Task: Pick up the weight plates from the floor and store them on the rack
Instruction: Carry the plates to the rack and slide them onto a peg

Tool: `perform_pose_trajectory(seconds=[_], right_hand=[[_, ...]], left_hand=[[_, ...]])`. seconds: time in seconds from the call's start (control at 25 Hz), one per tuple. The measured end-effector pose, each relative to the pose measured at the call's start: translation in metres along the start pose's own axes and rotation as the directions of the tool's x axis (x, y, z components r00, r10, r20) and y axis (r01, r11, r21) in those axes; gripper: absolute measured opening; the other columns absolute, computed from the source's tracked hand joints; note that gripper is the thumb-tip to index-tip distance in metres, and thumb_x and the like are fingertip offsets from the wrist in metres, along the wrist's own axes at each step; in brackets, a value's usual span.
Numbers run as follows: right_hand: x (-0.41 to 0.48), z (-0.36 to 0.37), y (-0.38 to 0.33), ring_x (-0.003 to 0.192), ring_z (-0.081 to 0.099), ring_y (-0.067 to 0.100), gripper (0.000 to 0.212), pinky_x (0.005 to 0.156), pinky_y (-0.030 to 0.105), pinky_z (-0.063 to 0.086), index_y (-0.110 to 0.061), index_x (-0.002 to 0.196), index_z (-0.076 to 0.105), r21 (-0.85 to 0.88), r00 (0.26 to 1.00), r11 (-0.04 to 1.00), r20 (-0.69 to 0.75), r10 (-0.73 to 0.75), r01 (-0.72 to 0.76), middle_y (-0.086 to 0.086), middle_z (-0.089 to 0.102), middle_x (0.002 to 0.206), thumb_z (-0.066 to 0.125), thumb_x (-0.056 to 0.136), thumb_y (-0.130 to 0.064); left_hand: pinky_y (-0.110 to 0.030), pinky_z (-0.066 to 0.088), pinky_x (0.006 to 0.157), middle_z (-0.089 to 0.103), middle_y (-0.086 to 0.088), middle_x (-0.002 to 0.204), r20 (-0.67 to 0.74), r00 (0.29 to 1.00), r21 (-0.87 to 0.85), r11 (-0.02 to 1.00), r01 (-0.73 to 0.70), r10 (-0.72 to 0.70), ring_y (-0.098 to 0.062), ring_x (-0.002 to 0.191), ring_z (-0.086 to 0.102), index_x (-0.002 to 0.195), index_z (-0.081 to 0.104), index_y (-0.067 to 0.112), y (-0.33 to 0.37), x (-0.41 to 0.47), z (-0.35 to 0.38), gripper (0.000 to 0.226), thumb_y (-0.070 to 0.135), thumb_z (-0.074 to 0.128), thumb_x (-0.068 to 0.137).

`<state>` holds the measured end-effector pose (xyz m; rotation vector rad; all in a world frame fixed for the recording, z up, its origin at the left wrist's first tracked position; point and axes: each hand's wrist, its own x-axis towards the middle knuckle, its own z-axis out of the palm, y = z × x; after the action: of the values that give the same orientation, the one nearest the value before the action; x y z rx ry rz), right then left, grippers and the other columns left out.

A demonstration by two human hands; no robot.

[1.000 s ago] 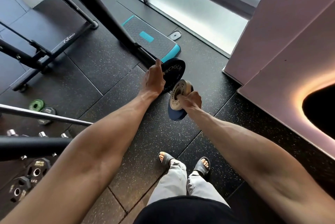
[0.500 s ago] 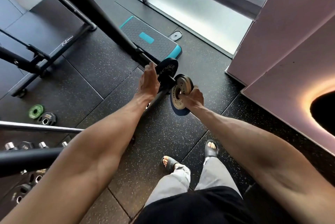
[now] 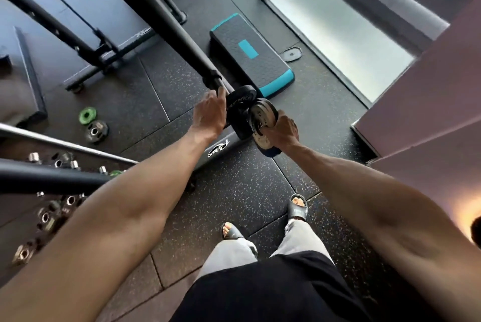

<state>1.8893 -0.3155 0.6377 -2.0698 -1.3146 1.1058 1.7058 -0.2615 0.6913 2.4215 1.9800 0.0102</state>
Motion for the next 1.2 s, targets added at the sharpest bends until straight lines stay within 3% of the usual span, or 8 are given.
perform_pose_trajectory(seconds=[0.16, 0.24, 0.48, 0.64, 0.8, 0.92, 1.04, 1.2], right_hand=[[0.014, -0.003, 0.011, 0.098, 0.068, 0.031, 0.050, 0.075, 0.031, 0.049, -0.006, 0.119, 0.054, -0.019, 0.997, 0.998, 0.042, -0.059, 0.060, 0.013, 0.070, 0.111, 0.076, 0.080, -0.028], [0.021, -0.003, 0.010, 0.094, 0.068, 0.029, 0.050, 0.070, 0.027, 0.045, -0.006, 0.119, 0.053, -0.025, 0.993, 0.994, 0.053, -0.105, 0.106, 0.012, 0.070, 0.110, 0.076, 0.080, -0.027], [0.056, -0.001, -0.014, 0.088, 0.068, 0.025, 0.047, 0.073, 0.034, 0.055, -0.010, 0.113, 0.051, 0.001, 0.987, 0.989, 0.065, -0.150, 0.150, 0.009, 0.071, 0.103, 0.077, 0.077, -0.027], [0.063, -0.002, -0.026, 0.088, 0.067, 0.025, 0.045, 0.076, 0.038, 0.057, -0.011, 0.110, 0.051, 0.002, 0.986, 0.988, 0.066, -0.155, 0.155, 0.007, 0.070, 0.101, 0.076, 0.076, -0.027], [0.050, -0.008, -0.029, 0.087, 0.068, 0.024, 0.042, 0.070, 0.032, 0.054, -0.010, 0.109, 0.053, 0.004, 0.987, 0.990, 0.072, -0.141, 0.141, 0.005, 0.070, 0.097, 0.074, 0.077, -0.026], [0.030, -0.026, -0.032, 0.084, 0.067, 0.021, 0.045, 0.062, 0.026, 0.049, -0.009, 0.111, 0.057, 0.028, 0.987, 0.990, 0.071, -0.143, 0.141, -0.001, 0.066, 0.091, 0.075, 0.074, -0.026], [0.011, -0.053, -0.034, 0.082, 0.063, 0.017, 0.049, 0.055, 0.019, 0.041, -0.005, 0.113, 0.062, -0.005, 0.986, 0.987, 0.048, -0.162, 0.162, -0.001, 0.066, 0.093, 0.078, 0.074, -0.028], [-0.021, -0.077, -0.026, 0.083, 0.069, 0.018, 0.041, 0.062, 0.022, 0.047, -0.008, 0.103, 0.071, 0.009, 0.987, 0.987, 0.010, -0.162, 0.162, 0.000, 0.071, 0.090, 0.082, 0.070, -0.029]], left_hand=[[-0.039, 0.058, 0.072, 0.063, -0.010, 0.096, 0.003, 1.000, 0.058, 0.998, 0.010, -0.010, -0.027, 0.086, 0.066, 0.110, 0.046, 0.008, -0.005, 0.011, -0.004, 0.027, 0.012, 0.065, 0.092], [-0.039, 0.054, 0.073, 0.062, -0.012, 0.098, 0.012, 0.999, 0.052, 0.998, 0.039, -0.039, -0.029, 0.088, 0.065, 0.111, 0.046, 0.007, -0.011, 0.025, -0.007, 0.031, 0.010, 0.068, 0.089], [-0.041, 0.053, 0.075, 0.060, -0.015, 0.102, 0.044, 0.990, 0.072, 0.988, 0.133, -0.136, -0.031, 0.094, 0.062, 0.115, 0.043, 0.007, -0.029, 0.063, -0.010, 0.032, 0.009, 0.065, 0.091], [-0.044, 0.054, 0.081, 0.056, -0.019, 0.111, 0.043, 0.973, 0.092, 0.971, 0.221, -0.226, -0.035, 0.106, 0.056, 0.124, 0.041, 0.007, -0.024, 0.068, -0.009, 0.040, -0.007, 0.055, 0.089], [-0.043, 0.048, 0.096, 0.047, -0.021, 0.129, 0.057, 0.906, -0.063, 0.904, 0.423, -0.420, -0.034, 0.122, 0.047, 0.134, 0.038, 0.006, -0.005, 0.060, -0.011, 0.047, 0.007, 0.059, 0.092], [-0.039, 0.045, 0.099, 0.050, -0.019, 0.122, -0.121, 0.870, -0.193, 0.871, 0.452, -0.478, -0.031, 0.115, 0.050, 0.122, 0.048, 0.005, 0.005, 0.031, 0.001, 0.035, 0.020, 0.058, 0.092], [-0.037, 0.048, 0.086, 0.060, -0.018, 0.110, -0.083, 0.744, -0.500, 0.674, 0.544, -0.663, -0.031, 0.102, 0.058, 0.107, 0.055, 0.003, 0.023, -0.003, 0.007, 0.023, 0.022, 0.052, 0.094], [-0.032, 0.046, 0.083, 0.067, -0.013, 0.104, 0.318, 0.603, -0.676, 0.271, 0.685, -0.732, -0.026, 0.097, 0.064, 0.104, 0.063, 0.002, 0.051, -0.045, 0.019, 0.036, 0.035, 0.052, 0.094]])
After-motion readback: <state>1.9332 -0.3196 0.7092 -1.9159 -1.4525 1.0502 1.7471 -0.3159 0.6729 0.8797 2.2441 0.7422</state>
